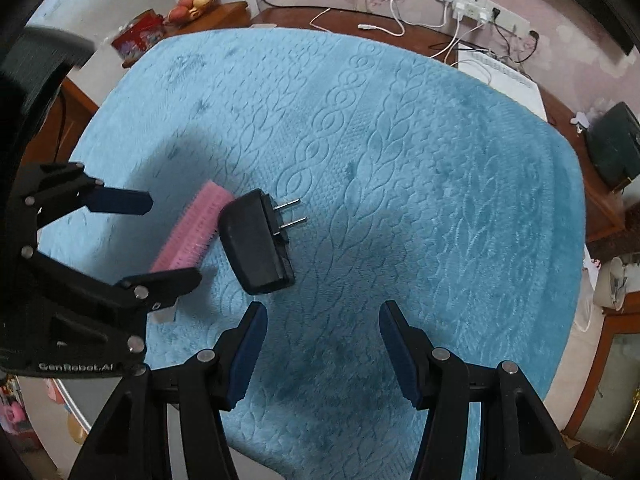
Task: Organize rigid objects
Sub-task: 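Grasp the pink hair roller with the left tool while the right tool grasps the black charger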
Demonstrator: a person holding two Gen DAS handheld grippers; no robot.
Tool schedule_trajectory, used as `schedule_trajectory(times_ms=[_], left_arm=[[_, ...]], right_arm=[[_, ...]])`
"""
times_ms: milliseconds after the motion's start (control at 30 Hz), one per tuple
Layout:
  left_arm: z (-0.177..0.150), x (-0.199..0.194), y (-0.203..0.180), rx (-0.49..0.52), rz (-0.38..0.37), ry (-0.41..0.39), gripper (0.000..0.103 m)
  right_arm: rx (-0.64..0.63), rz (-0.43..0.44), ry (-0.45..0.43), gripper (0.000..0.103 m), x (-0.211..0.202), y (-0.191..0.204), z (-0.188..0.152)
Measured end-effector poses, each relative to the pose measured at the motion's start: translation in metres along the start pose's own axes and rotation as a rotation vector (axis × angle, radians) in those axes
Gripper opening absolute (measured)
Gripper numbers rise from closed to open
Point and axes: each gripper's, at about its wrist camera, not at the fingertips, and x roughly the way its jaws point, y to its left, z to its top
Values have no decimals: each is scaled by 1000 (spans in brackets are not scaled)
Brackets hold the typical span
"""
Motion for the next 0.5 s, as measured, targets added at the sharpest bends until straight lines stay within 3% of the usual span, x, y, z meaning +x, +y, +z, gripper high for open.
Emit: schedule_trajectory(times_ms=[67,167,267,367,500], left_arm=[[3,5,1,-9,-3,8,73],[5,15,3,-29,-19,38,56],[3,17,7,-52,-44,31,51],[3,14,12,-71,-110,17,29],[-2,7,19,-66,-64,-18,28]], right_arm=[[-6,8,6,60,4,2,1],[-12,18,12,60,9,5,3],[-20,23,17,60,13,8,5],[-33,32,25,60,17,13,7],[-49,32,34,60,21,20,13]])
